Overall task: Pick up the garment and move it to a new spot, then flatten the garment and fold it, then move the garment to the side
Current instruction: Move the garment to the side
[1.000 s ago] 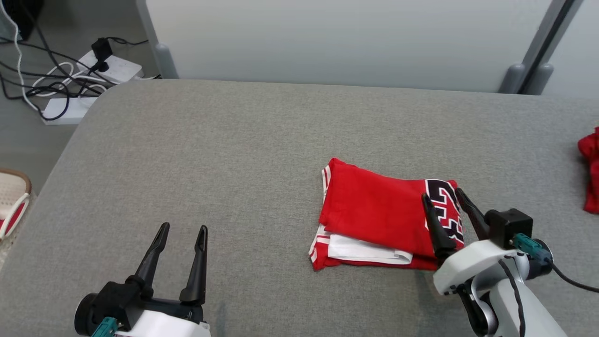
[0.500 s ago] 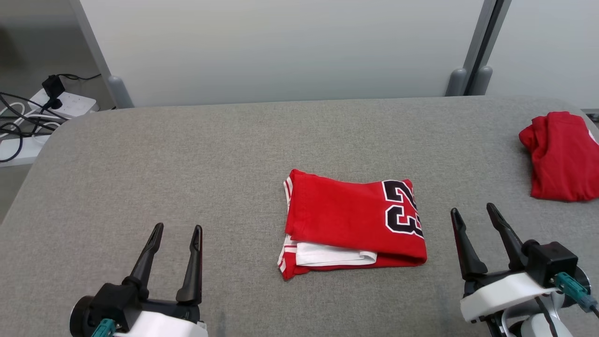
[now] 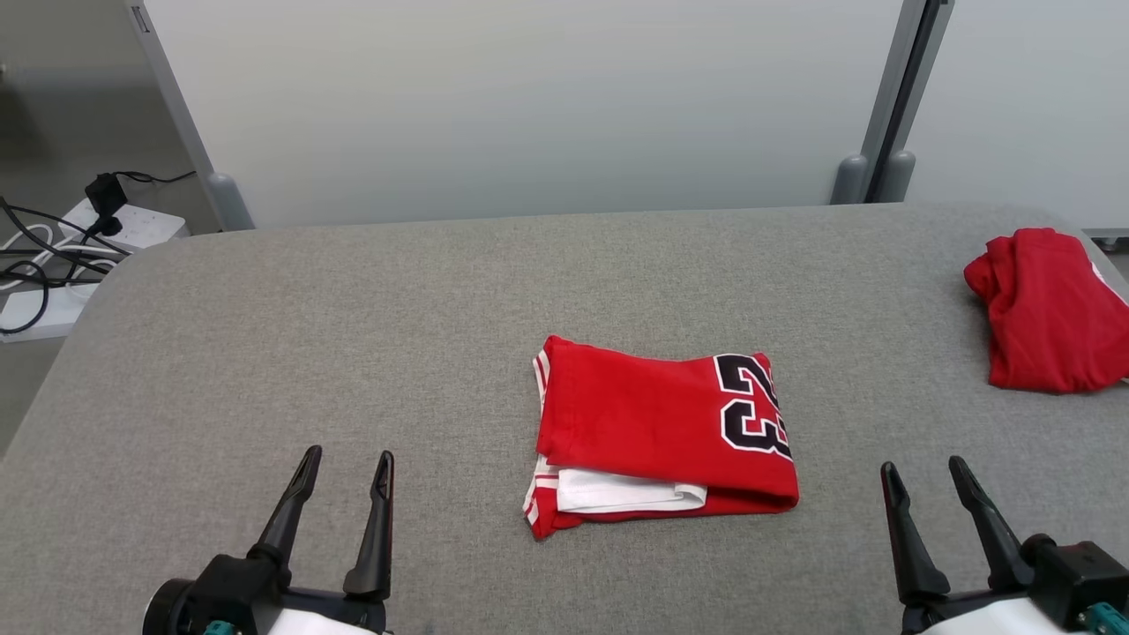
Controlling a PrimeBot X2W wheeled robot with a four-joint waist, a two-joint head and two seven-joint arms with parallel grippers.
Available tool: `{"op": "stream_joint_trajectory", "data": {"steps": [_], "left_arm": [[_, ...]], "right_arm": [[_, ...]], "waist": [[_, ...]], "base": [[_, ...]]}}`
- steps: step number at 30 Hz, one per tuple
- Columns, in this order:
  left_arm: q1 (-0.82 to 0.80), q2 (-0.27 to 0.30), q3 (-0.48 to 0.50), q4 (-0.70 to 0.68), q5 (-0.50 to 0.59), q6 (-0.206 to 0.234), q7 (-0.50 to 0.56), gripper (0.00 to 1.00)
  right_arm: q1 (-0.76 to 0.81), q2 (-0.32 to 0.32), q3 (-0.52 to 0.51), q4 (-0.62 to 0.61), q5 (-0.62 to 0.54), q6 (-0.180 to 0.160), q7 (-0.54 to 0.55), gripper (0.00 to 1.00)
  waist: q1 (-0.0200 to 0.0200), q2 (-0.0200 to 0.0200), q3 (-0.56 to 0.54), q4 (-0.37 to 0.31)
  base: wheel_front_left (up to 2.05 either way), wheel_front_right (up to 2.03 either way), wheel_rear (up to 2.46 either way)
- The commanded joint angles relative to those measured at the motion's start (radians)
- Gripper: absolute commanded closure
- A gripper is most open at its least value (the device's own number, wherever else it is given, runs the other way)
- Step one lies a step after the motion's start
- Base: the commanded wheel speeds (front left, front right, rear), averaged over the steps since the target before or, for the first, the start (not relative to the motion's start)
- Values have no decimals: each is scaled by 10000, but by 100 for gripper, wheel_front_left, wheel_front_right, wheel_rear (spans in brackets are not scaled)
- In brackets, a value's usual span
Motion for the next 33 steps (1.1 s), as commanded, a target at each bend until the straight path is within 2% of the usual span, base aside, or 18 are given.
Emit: {"op": "stream_joint_trajectory", "data": {"steps": [1, 24, 33], "left_arm": [[-128, 28, 278, -257, 128, 70, -90, 0], [28, 28, 273, -208, 130, 55, -90, 0], [-121, 28, 198, -242, 184, -27, -90, 0]], "right_arm": [[-76, -79, 188, -351, 94, 14, -133, 0], [207, -200, 263, -602, 123, 14, -133, 0], [-860, -293, 642, 556, 1174, 14, -133, 0]], "waist": [[0, -1, -54, 34], [0, -1, -56, 235], [0, -1, 269, 456]], "base": [[0, 0, 0], [0, 0, 0], [0, 0, 0]]}}
